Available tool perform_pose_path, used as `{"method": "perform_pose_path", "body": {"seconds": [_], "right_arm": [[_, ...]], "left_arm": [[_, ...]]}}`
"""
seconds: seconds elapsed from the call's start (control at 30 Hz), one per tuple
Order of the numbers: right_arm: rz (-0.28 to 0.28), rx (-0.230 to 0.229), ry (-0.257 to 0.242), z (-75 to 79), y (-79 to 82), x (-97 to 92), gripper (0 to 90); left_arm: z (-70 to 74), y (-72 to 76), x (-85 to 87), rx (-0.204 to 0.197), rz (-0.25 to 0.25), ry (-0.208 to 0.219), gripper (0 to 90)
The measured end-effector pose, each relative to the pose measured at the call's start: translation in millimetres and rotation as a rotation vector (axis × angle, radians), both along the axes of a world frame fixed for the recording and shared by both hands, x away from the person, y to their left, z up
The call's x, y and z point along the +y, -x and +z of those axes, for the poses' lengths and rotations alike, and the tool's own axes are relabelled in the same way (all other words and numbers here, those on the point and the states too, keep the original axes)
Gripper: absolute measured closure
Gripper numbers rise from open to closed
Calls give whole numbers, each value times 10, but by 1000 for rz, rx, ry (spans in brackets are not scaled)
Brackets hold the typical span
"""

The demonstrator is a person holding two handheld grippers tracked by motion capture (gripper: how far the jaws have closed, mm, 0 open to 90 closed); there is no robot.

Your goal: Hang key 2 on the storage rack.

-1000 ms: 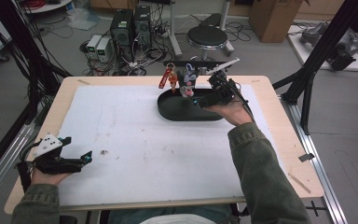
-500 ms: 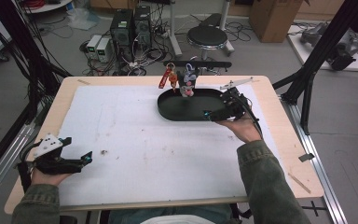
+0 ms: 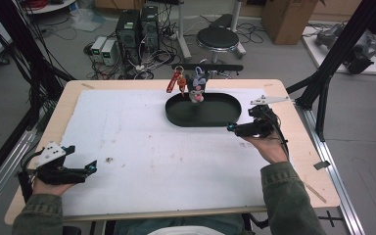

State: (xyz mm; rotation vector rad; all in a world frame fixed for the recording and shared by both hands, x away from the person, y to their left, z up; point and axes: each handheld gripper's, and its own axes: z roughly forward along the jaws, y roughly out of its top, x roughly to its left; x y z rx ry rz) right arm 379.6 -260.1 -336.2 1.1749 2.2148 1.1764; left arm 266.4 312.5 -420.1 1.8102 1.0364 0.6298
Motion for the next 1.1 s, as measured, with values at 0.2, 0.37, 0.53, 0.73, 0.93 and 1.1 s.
{"method": "perform_pose_path", "body": {"seconds": [0.2,0.37,0.53,0.73,0.93,1.1], "right_arm": [[-21,-21,-30,-138,115,-109,6],[-51,-57,-30,-285,209,-200,6],[-54,-77,-42,-422,303,-293,6],[-72,-105,-65,-545,395,-385,6],[-82,-155,-95,-641,479,-455,6],[-108,-180,-71,-652,492,-430,6]], "left_arm": [[-6,3,-1,3,-3,1,17],[-9,-2,0,3,-2,3,17],[-15,-10,-5,6,-3,4,17],[-14,-9,2,5,-4,0,17],[-24,-20,2,6,-3,7,17],[-27,-28,-2,5,-7,5,17]]}}
